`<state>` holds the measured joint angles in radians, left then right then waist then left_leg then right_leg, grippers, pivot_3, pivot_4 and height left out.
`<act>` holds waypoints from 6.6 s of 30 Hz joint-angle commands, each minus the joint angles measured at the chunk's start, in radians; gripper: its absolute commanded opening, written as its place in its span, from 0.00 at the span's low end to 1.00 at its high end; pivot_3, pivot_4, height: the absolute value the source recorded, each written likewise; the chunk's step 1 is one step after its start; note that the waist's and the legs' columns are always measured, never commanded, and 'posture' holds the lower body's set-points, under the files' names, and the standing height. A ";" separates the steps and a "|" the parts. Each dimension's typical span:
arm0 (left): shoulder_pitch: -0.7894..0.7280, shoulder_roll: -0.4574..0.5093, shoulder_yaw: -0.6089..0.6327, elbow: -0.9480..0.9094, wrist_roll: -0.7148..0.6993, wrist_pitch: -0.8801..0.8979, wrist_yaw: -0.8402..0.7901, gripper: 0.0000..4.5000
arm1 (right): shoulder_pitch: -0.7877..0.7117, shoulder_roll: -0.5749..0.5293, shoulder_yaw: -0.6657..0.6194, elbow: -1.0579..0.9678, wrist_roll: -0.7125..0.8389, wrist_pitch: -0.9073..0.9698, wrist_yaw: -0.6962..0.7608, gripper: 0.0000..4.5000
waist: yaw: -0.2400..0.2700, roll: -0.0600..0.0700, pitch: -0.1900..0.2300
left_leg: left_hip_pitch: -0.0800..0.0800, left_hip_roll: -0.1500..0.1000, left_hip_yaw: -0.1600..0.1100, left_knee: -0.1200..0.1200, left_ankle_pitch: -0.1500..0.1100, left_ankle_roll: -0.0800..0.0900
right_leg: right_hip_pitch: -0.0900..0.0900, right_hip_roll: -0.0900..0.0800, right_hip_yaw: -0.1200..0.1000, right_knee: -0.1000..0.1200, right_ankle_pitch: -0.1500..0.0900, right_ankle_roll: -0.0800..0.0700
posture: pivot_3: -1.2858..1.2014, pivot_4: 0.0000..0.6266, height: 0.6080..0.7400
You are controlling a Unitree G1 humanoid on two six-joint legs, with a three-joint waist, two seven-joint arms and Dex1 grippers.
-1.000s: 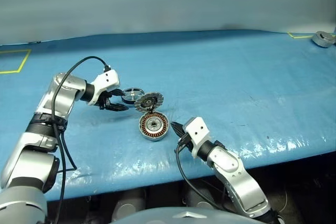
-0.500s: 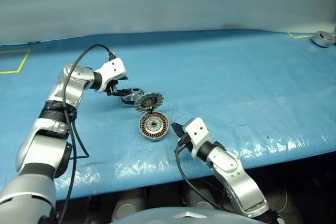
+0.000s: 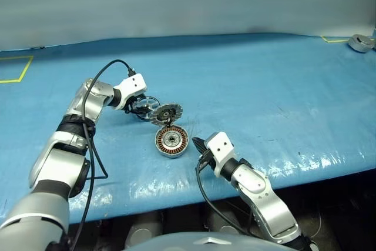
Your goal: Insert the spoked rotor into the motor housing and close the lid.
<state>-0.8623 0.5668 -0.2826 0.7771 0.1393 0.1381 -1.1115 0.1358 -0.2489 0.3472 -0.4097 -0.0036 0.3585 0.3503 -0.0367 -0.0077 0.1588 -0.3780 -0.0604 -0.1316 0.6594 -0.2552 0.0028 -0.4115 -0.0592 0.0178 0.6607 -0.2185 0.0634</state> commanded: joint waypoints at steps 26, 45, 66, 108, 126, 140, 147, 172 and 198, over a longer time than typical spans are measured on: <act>0.016 0.011 -0.008 -0.043 0.032 -0.036 -0.024 0.29 | -0.003 0.014 0.010 -0.015 -0.010 -0.009 -0.007 0.00 | 0.002 0.000 0.000 | 0.000 0.000 0.000 0.000 0.000 0.000 | 0.000 0.000 0.000 0.000 0.000 0.000 | 0.52 0.24 1.00; 0.278 0.330 0.105 -0.570 -0.142 0.161 -0.282 0.29 | 0.050 0.001 -0.031 -0.032 0.036 -0.169 0.020 0.00 | -0.006 0.000 0.000 | 0.000 0.001 0.001 -0.003 0.000 0.000 | -0.002 0.000 0.001 -0.001 0.000 -0.002 | 0.52 0.24 1.00; 0.549 0.294 0.128 -1.306 -0.454 0.507 -0.047 0.29 | 0.066 -0.025 -0.037 0.026 0.052 -0.215 0.069 0.00 | 0.013 0.002 0.002 | 0.001 0.002 0.002 -0.004 0.000 0.000 | -0.001 -0.001 0.001 -0.001 -0.002 -0.002 | 0.52 0.24 1.00; 0.431 0.235 -0.067 -1.141 -0.262 0.475 0.054 0.29 | 0.077 0.033 -0.054 0.142 0.094 -0.374 0.076 0.00 | 0.012 0.002 0.002 | 0.001 0.002 0.002 -0.004 0.000 0.000 | -0.001 0.000 0.001 -0.001 -0.002 -0.002 | 0.52 0.24 1.00; 0.406 0.211 -0.095 -1.089 -0.229 0.418 0.037 0.29 | 0.074 0.037 -0.054 0.150 0.084 -0.364 0.055 0.00 | 0.012 0.002 0.002 | 0.001 0.002 0.002 -0.004 0.000 0.000 | -0.001 0.000 0.001 -0.001 -0.002 -0.002 | 0.52 0.24 1.00; 0.383 0.207 -0.089 -1.079 -0.238 0.425 -0.003 0.66 | 0.067 0.037 -0.052 0.154 0.065 -0.340 0.051 0.00 | 0.011 0.002 0.002 | 0.001 0.002 0.002 -0.004 0.000 0.000 | -0.001 0.000 0.001 -0.001 -0.002 -0.002 | 0.52 0.24 1.00; 0.388 0.184 -0.036 -1.123 -0.318 0.470 -0.007 0.99 | 0.081 0.029 -0.057 0.144 0.066 -0.327 0.053 0.00 | 0.011 0.002 0.002 | 0.001 0.002 0.002 -0.004 0.000 0.000 | -0.001 0.000 0.001 -0.001 -0.002 -0.002 | 0.52 0.24 1.00; 1.233 -0.224 0.237 -1.259 -0.406 -0.044 0.431 0.01 | -0.179 0.114 0.061 -0.025 0.005 0.219 -0.078 0.00 | 0.026 0.002 0.002 | 0.001 0.003 0.003 -0.005 0.000 -0.001 | -0.001 -0.004 0.003 -0.003 -0.005 -0.008 | 0.52 0.24 1.00; 1.036 -0.174 0.425 -1.094 -0.652 0.005 0.445 0.01 | -0.100 0.052 0.011 -0.101 0.127 0.051 0.066 0.00 | 0.017 0.003 0.002 | 0.000 0.003 0.000 -0.005 0.000 -0.001 | -0.001 -0.002 -0.001 -0.003 -0.002 -0.003 | 0.52 0.24 1.00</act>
<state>0.1893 0.3726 0.1091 -0.3052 -0.4577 0.1054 -0.6572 0.0172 -0.1896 0.3725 -0.4565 0.0958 0.4418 0.3968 -0.0202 -0.0051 0.1606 -0.3774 -0.0578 -0.1317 0.6542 -0.2556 0.0020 -0.4122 -0.0608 0.0164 0.6571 -0.2204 0.0603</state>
